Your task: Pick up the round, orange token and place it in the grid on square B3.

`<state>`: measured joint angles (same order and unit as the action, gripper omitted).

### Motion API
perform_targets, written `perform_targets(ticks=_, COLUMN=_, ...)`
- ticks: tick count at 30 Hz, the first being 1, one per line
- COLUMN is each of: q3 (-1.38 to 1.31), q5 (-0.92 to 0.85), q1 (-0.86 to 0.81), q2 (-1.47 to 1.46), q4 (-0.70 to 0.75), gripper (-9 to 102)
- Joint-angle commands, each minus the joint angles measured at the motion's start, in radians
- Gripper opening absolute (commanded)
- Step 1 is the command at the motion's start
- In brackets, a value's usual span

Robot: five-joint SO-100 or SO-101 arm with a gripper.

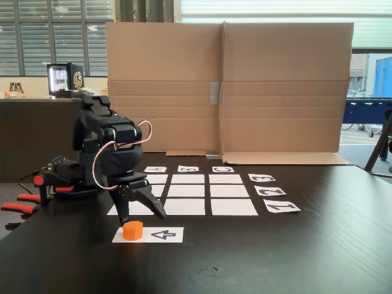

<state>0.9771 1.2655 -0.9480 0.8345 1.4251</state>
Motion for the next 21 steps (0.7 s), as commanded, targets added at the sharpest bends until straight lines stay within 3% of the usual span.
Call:
perform_targets(ticks=1, q3=-0.029, q5=-0.011, q1=0.002, q2=0.005, q4=-0.025, gripper=3)
perform_targets(ticks=12, q3=-0.034, q5=-0.006, q1=-0.026, q2=0.021, q4=-0.031, gripper=-1)
perform_targets(ticks=21, q3=0.011, q5=-0.054, q1=-0.055, q2=0.216, q4=-0.035, gripper=-1)
